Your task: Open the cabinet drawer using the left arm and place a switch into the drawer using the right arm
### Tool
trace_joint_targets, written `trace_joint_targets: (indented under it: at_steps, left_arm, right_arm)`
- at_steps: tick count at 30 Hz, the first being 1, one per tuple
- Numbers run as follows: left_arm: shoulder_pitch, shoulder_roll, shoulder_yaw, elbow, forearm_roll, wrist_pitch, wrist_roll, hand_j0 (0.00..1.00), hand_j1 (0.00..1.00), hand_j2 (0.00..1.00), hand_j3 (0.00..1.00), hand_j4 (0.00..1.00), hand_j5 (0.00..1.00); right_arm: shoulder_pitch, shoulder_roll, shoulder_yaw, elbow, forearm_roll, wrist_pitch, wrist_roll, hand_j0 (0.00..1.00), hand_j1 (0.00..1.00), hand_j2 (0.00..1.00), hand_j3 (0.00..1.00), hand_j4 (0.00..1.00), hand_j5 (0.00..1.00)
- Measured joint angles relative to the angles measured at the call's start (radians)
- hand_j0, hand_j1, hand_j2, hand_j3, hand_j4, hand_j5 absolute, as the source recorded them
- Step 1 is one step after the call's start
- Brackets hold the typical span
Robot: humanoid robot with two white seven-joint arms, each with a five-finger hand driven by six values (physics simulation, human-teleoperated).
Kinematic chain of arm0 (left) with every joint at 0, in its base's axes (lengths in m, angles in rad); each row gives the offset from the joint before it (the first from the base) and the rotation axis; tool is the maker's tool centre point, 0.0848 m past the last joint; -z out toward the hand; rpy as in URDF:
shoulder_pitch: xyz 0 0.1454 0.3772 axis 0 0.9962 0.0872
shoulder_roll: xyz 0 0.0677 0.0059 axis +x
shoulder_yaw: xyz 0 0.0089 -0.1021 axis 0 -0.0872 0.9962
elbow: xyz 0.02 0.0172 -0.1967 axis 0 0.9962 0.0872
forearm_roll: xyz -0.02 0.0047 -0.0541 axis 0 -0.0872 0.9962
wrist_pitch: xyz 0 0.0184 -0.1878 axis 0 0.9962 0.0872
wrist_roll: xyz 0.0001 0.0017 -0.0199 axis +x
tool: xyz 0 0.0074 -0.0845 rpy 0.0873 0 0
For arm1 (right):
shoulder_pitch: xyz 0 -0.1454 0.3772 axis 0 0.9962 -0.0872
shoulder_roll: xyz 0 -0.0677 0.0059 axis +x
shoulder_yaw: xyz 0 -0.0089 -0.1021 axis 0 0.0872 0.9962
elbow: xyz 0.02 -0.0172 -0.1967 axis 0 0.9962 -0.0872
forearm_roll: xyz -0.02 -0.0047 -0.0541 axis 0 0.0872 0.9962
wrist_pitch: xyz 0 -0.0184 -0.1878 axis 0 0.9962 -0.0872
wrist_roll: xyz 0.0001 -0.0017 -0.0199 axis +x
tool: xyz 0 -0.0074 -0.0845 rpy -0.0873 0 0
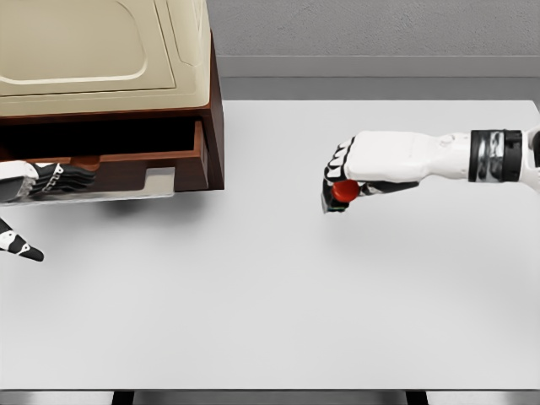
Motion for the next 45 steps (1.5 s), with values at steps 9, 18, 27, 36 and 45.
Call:
trace_joint_targets:
  at_steps: [9,18,27,36,45]
  left_arm:
    - [0.018,-0.003,0.001,0.001,-0.001,-0.061,-0.001,1.00,1.00,1.00,1.00,1.00,1.00]
    - [0.038,0.001,0.001,0.001,0.010,-0.125,-0.001,1.00,1.00,1.00,1.00,1.00,1.00]
    - [0.063,0.024,0.001,-0.001,0.023,-0.162,0.002,1.00,1.00,1.00,1.00,1.00,1.00]
    - [0.060,0.053,0.000,-0.001,0.062,-0.163,0.000,1.00,1.00,1.00,1.00,1.00,1.00]
    - [0.068,0.049,0.000,-0.001,0.067,-0.163,0.000,1.00,1.00,1.00,1.00,1.00,1.00]
  right_arm:
    - [-0.069,0.065,0.027,0.055,0.000,0.000,0.000,0.50,0.50,0.50,0.50,0.50,0.50]
    - [-0.127,0.124,0.076,0.105,0.001,0.000,0.000,0.50,0.50,0.50,0.50,0.50,0.50]
    - [-0.178,0.145,0.100,0.117,0.000,0.000,0.000,0.50,0.50,0.50,0.50,0.50,0.50]
    - [-0.235,0.176,0.131,0.117,-0.001,0.000,0.000,0.50,0.50,0.50,0.50,0.50,0.50]
    - [-0.275,0.183,0.135,0.113,-0.002,0.000,0.000,0.50,0.50,0.50,0.50,0.50,0.50]
